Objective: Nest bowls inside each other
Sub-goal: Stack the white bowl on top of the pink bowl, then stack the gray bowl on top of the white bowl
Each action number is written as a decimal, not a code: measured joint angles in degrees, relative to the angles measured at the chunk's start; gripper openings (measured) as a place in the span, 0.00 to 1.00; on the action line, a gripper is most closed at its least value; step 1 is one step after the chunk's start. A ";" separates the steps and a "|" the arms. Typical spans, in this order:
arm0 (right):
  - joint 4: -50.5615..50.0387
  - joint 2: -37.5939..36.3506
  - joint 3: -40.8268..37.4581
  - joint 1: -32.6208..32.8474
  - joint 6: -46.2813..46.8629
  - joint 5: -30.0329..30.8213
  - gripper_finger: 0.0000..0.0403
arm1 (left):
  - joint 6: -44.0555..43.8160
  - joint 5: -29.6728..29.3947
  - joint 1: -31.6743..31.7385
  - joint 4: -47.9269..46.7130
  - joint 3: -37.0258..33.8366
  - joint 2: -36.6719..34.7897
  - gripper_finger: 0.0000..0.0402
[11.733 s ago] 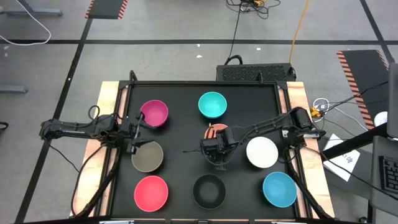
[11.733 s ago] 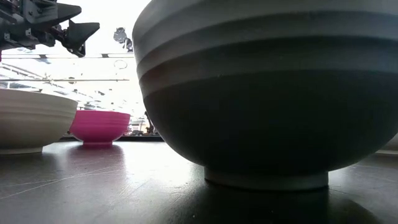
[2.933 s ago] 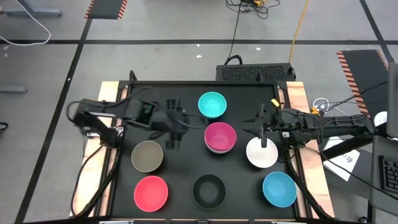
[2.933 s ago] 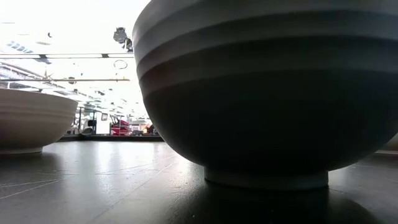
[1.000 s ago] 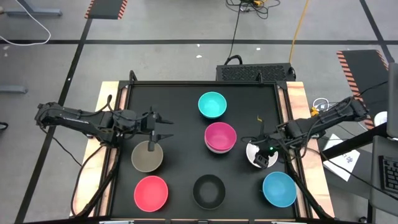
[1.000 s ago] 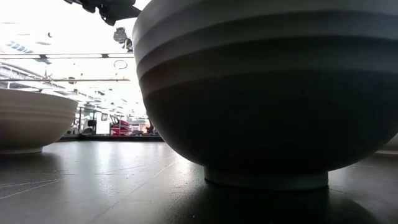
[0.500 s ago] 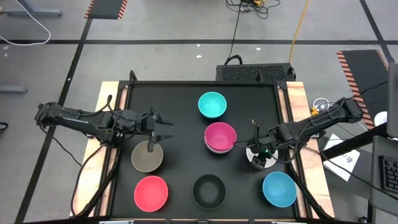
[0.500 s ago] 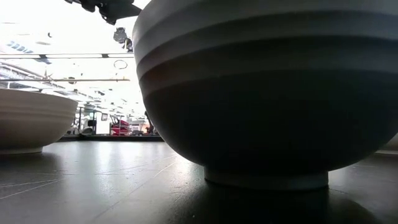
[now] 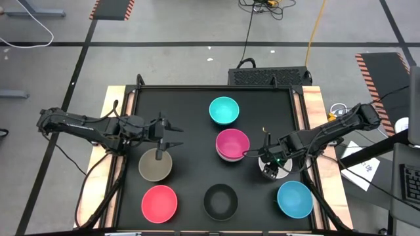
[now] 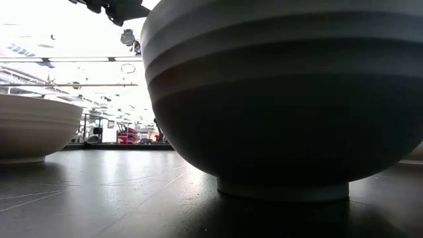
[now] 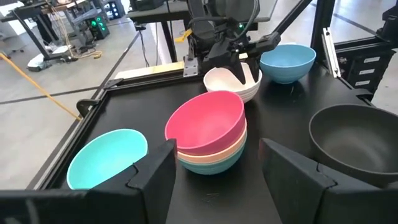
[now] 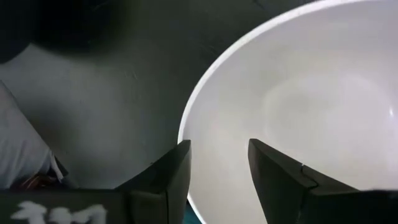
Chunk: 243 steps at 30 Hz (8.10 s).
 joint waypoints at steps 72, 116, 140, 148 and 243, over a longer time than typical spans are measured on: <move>-2.79 2.34 3.54 1.53 -1.08 3.06 0.37 | 0.00 1.42 0.00 -1.61 0.00 0.02 0.57; -9.11 6.88 8.00 1.22 -14.81 27.52 0.00 | -0.07 1.90 -0.07 -2.03 0.00 0.02 0.57; -17.20 7.89 36.89 -10.17 -39.33 18.15 0.00 | 0.30 1.50 -0.07 -3.40 0.00 0.02 0.57; -17.84 13.23 37.79 -11.49 -41.06 15.34 0.00 | 0.70 1.38 -0.10 -3.47 0.00 0.02 0.57; 26.72 -17.63 0.39 -1.24 -45.38 25.82 0.36 | -39.16 2.93 4.34 -56.40 5.68 -3.36 0.57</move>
